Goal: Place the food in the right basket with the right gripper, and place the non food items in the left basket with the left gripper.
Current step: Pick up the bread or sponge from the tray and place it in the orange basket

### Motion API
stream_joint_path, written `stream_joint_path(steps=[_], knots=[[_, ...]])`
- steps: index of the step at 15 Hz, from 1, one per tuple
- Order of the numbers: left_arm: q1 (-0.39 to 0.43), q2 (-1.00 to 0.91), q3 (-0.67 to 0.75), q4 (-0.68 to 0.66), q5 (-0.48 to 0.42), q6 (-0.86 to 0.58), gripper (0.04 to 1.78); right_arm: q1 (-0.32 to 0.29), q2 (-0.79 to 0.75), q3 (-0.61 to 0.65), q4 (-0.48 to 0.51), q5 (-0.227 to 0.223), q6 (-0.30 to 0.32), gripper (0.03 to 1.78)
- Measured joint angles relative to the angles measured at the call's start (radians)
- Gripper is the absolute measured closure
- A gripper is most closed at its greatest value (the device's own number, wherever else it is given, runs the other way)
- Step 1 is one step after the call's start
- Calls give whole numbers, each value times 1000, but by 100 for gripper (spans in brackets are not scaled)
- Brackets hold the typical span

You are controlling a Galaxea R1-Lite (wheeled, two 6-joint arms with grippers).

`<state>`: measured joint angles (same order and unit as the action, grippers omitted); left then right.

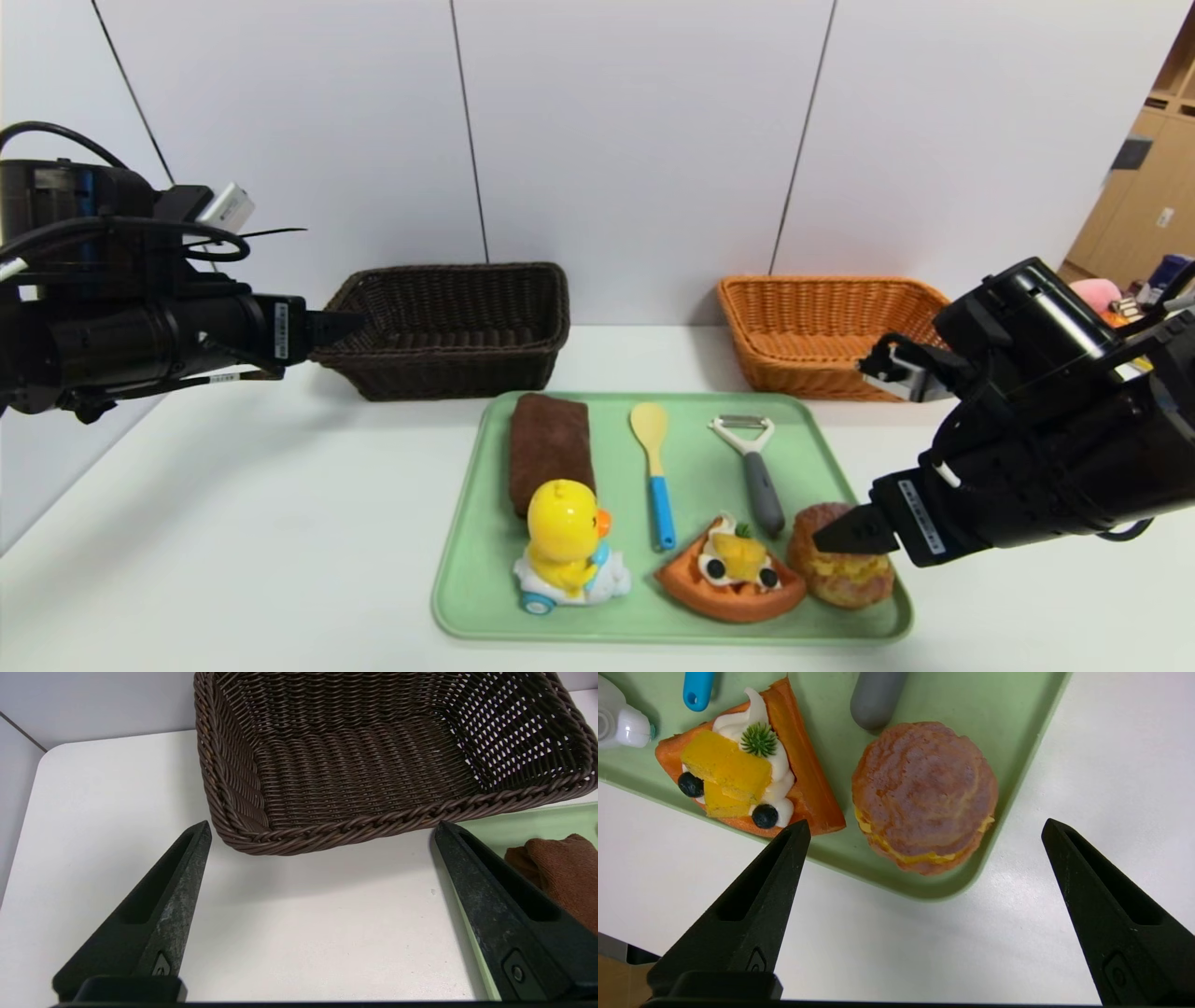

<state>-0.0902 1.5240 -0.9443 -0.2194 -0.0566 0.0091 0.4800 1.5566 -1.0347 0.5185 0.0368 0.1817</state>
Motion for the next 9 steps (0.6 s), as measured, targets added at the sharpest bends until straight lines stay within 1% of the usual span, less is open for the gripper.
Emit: stream_joint_path(steps=[2,4,6,9], knots=[[0,0,24,-22,0,0,13,15,1,48,-76,0,2,10],[0,0,43,-36,0,-1,13,27,12,69,-121,-8,3,10],[0,-1,54,-39,0,-3,13,31,26,76,-123,-22,1,10],[0,-3,66,-44,0,-3,13,32,47,79,-125,-29,1,10]])
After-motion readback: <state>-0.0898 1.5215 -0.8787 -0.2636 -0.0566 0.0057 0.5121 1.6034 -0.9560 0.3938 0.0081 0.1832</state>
